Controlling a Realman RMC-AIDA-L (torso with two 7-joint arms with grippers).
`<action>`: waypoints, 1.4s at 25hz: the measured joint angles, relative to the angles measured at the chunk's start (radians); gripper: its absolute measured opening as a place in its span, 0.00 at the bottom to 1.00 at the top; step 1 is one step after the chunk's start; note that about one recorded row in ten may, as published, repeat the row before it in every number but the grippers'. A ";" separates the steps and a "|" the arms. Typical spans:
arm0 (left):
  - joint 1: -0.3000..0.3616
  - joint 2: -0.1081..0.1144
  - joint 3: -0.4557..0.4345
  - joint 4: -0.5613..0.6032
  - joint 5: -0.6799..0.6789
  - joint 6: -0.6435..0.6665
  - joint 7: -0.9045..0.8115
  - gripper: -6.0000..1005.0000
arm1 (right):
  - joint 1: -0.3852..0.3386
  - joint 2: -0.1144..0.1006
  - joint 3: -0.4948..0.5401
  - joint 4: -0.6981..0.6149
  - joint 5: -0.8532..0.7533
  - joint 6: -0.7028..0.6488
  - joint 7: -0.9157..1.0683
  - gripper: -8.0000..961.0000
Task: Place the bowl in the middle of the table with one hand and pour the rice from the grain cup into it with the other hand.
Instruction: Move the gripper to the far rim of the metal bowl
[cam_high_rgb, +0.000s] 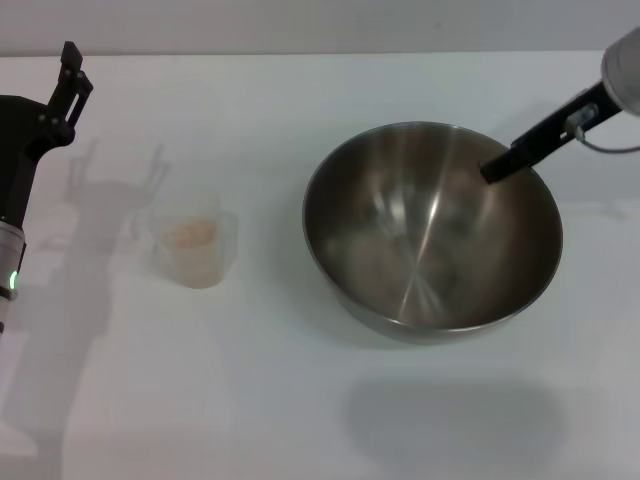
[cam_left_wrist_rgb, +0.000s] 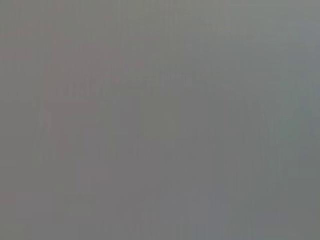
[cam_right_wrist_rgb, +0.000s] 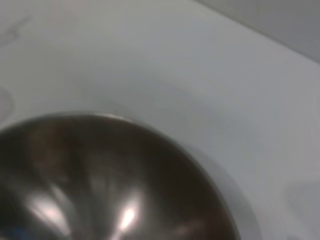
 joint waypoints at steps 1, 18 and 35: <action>0.000 0.000 0.000 0.000 0.000 0.000 0.000 0.87 | 0.001 0.001 0.000 0.010 -0.002 -0.002 -0.005 0.72; 0.005 -0.001 0.001 0.002 0.000 0.000 0.000 0.87 | 0.007 0.016 0.004 0.122 -0.002 -0.079 -0.040 0.51; 0.003 0.000 0.001 0.001 0.000 0.005 0.000 0.87 | 0.004 0.027 0.031 0.102 0.003 -0.103 -0.067 0.04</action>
